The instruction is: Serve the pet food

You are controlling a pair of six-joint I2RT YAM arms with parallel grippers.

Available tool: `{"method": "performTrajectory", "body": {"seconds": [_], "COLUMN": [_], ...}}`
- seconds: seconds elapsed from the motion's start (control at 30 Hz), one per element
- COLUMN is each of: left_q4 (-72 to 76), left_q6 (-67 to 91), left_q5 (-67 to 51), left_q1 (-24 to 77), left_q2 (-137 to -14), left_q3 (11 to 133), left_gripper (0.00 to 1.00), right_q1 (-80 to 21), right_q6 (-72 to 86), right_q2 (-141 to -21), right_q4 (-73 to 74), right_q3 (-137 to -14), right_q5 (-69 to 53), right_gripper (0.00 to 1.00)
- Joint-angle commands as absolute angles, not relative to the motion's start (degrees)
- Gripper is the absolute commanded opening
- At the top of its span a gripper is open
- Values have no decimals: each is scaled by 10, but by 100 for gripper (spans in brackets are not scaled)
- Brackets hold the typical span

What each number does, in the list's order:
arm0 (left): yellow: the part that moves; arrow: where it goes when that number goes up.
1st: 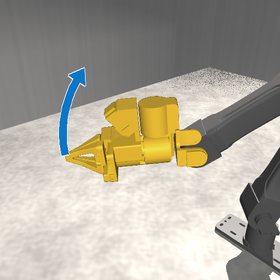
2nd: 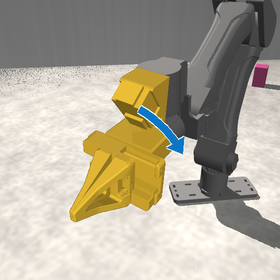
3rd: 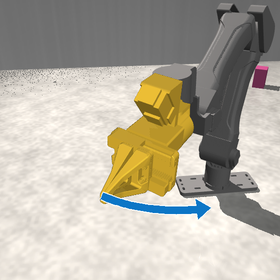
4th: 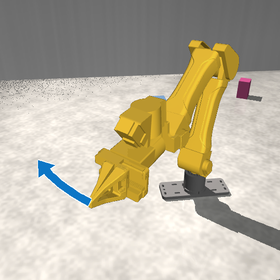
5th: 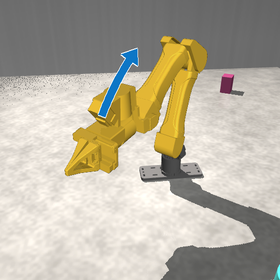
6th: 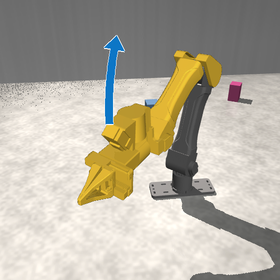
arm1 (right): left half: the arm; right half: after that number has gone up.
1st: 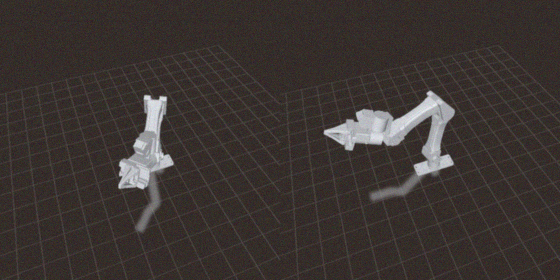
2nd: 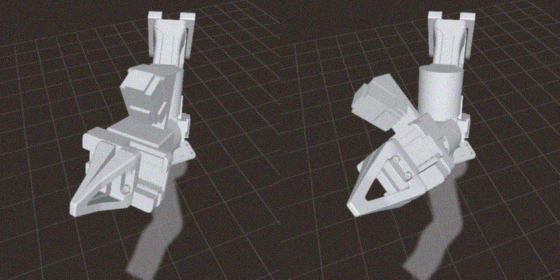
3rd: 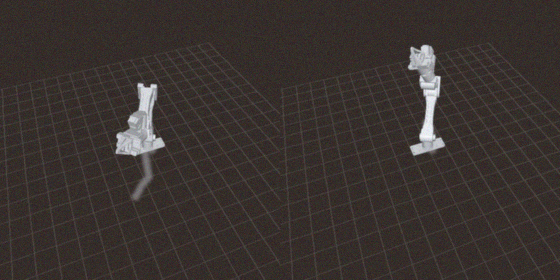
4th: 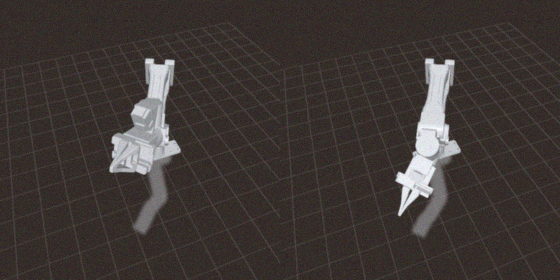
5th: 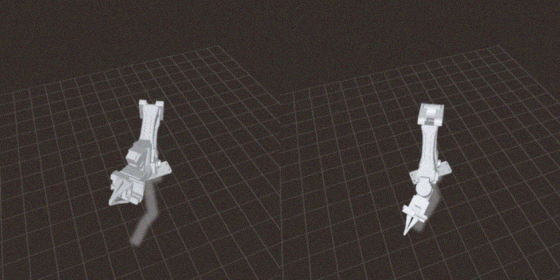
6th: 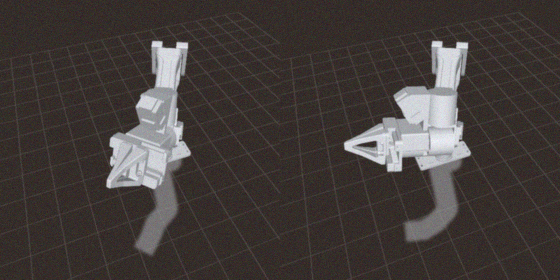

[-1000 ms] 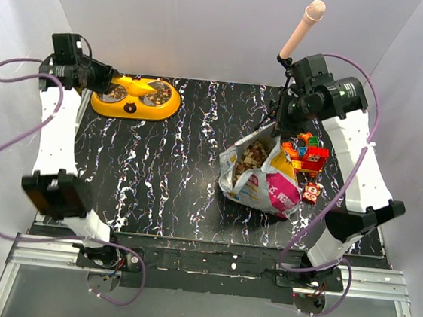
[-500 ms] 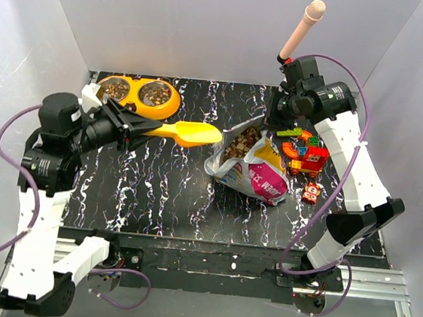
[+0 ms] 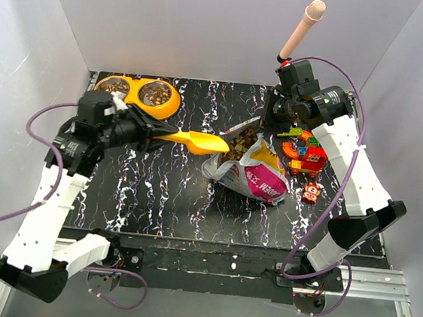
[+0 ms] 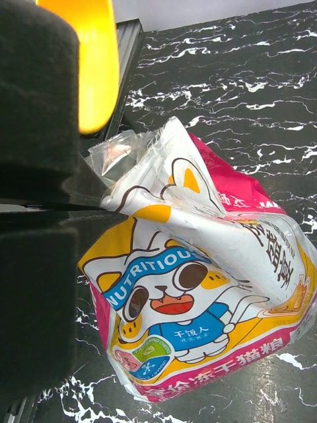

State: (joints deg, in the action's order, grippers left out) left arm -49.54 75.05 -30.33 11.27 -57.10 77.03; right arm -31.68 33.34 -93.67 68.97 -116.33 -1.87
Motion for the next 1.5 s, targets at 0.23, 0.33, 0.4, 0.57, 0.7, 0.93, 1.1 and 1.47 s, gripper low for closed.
{"method": "performTrajectory", "body": {"seconds": [0.23, 0.33, 0.4, 0.57, 0.7, 0.93, 1.1, 1.47], "left_q4": [-414, -438, -482, -738, -637, -539, -386, -8], "left_q6": [771, 754, 751, 867, 884, 933, 913, 870], "left_q5": [-8, 124, 201, 247, 234, 273, 266, 222], "left_q1": [368, 444, 502, 562, 563, 563, 555, 548], "left_q2": [-642, -692, -737, -886, -887, -939, -947, -694], "left_q3": [755, 798, 849, 990, 927, 864, 762, 463], "left_gripper": [0, 0, 0, 0, 0, 0, 0, 0], "right_q1": [-327, -330, -337, -345, -352, -352, -352, -286], "right_q6": [382, 395, 396, 396, 397, 427, 432, 364], "right_q2": [-875, -865, -863, -870, -874, -848, -840, -799], "right_q4": [570, 565, 568, 574, 581, 555, 556, 530], "right_q3": [-1206, -1194, -1196, -1212, -1216, -1162, -1156, -1057], "right_q5": [-74, -81, -77, -79, -78, -112, -128, -169], "right_gripper": [1, 1, 1, 1, 1, 1, 1, 1]}}
